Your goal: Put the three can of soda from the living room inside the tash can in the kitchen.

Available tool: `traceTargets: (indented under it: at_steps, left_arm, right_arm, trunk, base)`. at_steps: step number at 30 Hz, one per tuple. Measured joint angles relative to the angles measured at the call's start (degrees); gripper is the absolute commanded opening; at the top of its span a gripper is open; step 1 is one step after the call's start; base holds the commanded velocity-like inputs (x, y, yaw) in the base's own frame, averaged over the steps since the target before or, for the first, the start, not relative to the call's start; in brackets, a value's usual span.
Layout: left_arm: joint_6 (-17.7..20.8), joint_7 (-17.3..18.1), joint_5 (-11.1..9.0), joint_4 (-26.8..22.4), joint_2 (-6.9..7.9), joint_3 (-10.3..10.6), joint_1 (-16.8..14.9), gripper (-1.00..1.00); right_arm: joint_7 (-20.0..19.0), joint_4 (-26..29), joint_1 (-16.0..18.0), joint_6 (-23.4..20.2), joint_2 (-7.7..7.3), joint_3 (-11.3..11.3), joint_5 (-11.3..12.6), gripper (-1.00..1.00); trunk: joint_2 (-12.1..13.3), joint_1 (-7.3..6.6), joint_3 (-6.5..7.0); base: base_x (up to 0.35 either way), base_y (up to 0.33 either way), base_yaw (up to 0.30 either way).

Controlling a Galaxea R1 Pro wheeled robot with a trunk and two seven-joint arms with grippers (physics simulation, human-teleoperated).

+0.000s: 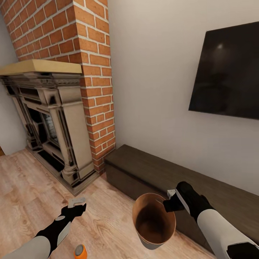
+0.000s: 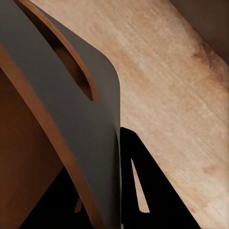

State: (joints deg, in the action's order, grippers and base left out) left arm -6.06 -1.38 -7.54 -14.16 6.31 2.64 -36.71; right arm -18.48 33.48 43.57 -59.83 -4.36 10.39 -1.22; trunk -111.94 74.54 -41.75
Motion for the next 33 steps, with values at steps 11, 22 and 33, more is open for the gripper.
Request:
traceTargets:
  at_steps: [11, 22, 33]
  left_arm:
    - [-3.34, -0.37, 0.13, 0.07, -0.02, 0.00, 0.15, 1.00]
    - [-5.56, -0.38, 0.23, 1.67, -0.11, 0.26, 0.23, 1.00]
    - [-5.48, 0.00, 0.32, 1.76, -0.15, 0.44, 0.23, 1.00]
  right_arm:
    - [-0.06, 0.01, 0.00, 0.01, 0.11, 0.08, -0.02, -1.00]
    - [-0.08, 0.14, 0.00, -0.02, 0.65, 0.07, 0.33, -1.00]
    - [-0.05, 0.21, 0.00, 0.03, 0.68, 0.08, -0.12, -1.00]
  trunk:
    - [-4.41, 2.42, -1.98]
    - [-8.82, 4.83, -3.95]
    - [-13.23, 7.25, -5.92]
  base:
    - [0.001, 0.000, 0.000]
    - [0.000, 0.000, 0.000]
    - [0.000, 0.000, 0.000]
